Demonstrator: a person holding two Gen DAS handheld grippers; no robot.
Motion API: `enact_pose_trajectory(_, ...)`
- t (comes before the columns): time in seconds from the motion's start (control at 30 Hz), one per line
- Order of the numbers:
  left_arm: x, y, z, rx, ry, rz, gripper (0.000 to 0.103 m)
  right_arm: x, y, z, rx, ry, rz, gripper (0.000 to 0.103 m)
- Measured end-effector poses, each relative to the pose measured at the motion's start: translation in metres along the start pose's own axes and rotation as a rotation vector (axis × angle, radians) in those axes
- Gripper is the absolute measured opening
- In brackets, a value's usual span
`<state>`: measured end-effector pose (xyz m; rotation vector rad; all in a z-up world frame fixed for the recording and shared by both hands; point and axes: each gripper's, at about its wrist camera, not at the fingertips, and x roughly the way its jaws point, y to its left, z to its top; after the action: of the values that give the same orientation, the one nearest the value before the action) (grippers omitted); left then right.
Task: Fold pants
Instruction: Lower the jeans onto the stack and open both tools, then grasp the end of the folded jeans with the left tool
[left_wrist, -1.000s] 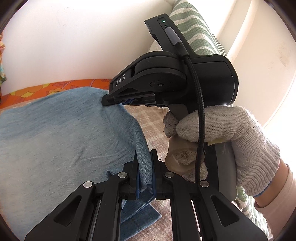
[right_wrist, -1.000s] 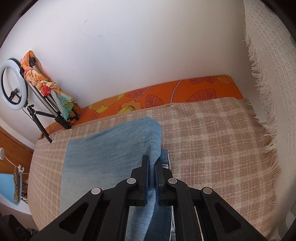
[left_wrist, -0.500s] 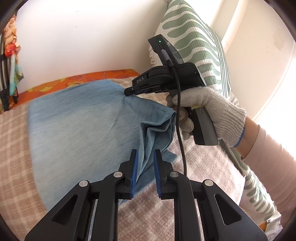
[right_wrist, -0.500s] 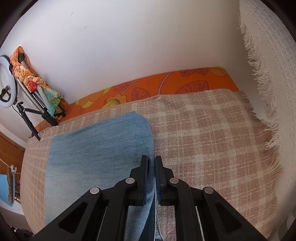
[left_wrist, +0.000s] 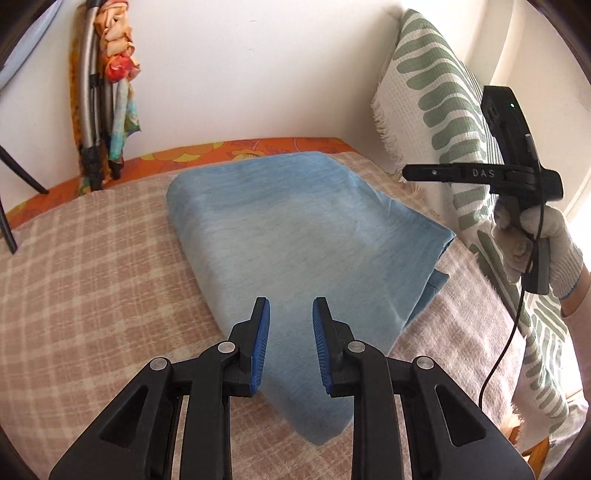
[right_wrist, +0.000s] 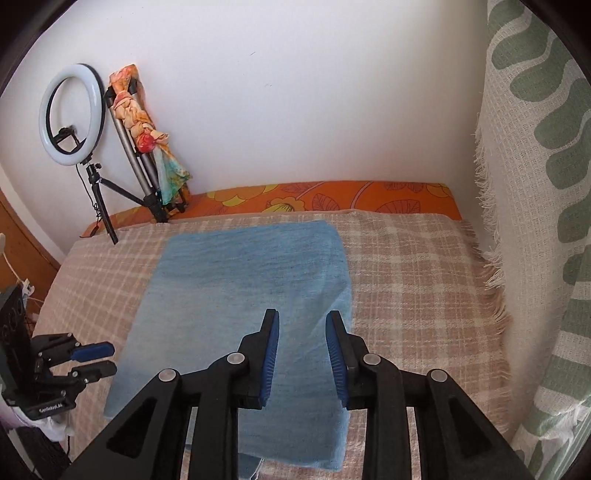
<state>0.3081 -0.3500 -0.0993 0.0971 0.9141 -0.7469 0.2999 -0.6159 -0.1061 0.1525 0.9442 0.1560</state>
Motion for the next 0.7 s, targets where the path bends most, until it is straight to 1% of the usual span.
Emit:
enact_pose_trajectory(0.07,0.000,0.012,0.002,-0.040,0.001,0.007,0.025,0.004,0.006,-0.011,-0.001,0.027,-0.006,0.030)
enact_pose_trajectory(0.1,-0.001,0.019,0.002,-0.059,0.003,0.007,0.035,0.007,0.006,-0.015,0.011,0.038,-0.006,0.033)
enact_pose_trajectory(0.13,-0.002,0.025,0.003,-0.077,0.004,0.006,0.047,0.010,0.004,-0.019,0.023,0.051,0.000,0.034)
enact_pose_trajectory(0.17,-0.002,0.031,0.003,-0.094,0.006,0.009,0.050,0.014,0.002,-0.023,0.030,0.067,0.003,0.034)
enact_pose_trajectory(0.3,0.003,0.049,0.010,-0.144,0.028,0.021,0.051,0.026,-0.008,-0.035,0.056,0.126,-0.006,0.033)
enact_pose_trajectory(0.37,0.012,0.057,0.012,-0.184,0.052,0.007,0.051,0.033,-0.011,-0.041,0.059,0.149,-0.006,0.032)
enact_pose_trajectory(0.43,0.022,0.065,0.014,-0.223,0.072,0.004,0.051,0.040,-0.008,-0.044,0.032,0.176,-0.029,0.031)
enact_pose_trajectory(0.5,0.031,0.072,0.016,-0.253,0.076,0.010,0.051,0.044,-0.004,-0.044,0.004,0.195,-0.051,0.031)
enact_pose_trajectory(0.6,0.041,0.082,0.017,-0.321,0.084,-0.012,0.051,0.045,-0.004,-0.036,-0.021,0.224,-0.041,0.032)
enact_pose_trajectory(0.67,0.045,0.085,0.018,-0.344,0.086,-0.026,0.051,0.040,-0.009,-0.027,-0.014,0.211,-0.017,0.035)
enact_pose_trajectory(0.7,0.047,0.084,0.019,-0.345,0.086,-0.029,0.051,0.038,-0.012,-0.022,-0.007,0.202,-0.011,0.043)
